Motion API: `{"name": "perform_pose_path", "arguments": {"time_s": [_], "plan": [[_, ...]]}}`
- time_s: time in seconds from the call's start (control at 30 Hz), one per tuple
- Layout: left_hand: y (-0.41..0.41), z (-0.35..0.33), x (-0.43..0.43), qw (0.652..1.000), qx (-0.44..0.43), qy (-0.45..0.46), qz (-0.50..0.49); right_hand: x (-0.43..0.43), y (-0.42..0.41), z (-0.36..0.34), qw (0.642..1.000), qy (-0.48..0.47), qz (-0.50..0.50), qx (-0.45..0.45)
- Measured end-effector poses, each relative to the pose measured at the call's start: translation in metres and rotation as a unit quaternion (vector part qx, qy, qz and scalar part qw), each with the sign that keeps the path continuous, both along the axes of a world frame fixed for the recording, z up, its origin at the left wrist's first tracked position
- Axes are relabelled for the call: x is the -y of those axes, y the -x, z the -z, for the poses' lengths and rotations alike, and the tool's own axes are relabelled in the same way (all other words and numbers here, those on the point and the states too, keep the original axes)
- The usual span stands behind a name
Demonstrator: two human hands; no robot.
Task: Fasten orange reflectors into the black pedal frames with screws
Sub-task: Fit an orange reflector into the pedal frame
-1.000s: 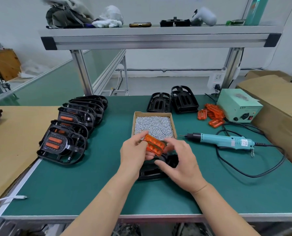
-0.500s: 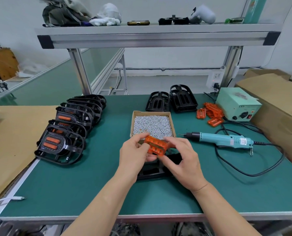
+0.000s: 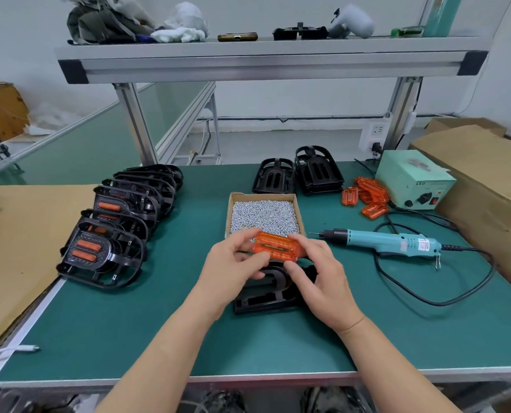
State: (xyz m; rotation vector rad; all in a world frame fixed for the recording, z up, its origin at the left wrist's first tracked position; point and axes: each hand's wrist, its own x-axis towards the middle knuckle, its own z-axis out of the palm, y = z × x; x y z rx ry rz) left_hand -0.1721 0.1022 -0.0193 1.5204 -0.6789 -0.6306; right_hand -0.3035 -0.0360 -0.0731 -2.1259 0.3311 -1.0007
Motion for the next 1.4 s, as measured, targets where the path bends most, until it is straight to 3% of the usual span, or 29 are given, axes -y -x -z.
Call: {"name": "perform_pose_path", "arguments": {"time_s": [0.37, 0.93, 1.4], "plan": [[-0.021, -0.004, -0.007, 0.958, 0.265, -0.093, 0.06, -0.001, 0.003, -0.002, 0.998, 0.002, -0.011, -0.062], [-0.021, 0.008, -0.012, 0.943, 0.317, -0.095, 0.037, -0.002, 0.002, -0.003, 0.998, 0.027, -0.009, -0.051], [-0.024, 0.024, -0.031, 0.925, 0.321, -0.2, 0.035, 0.002, -0.002, -0.002, 0.999, 0.002, 0.05, 0.01]]}}
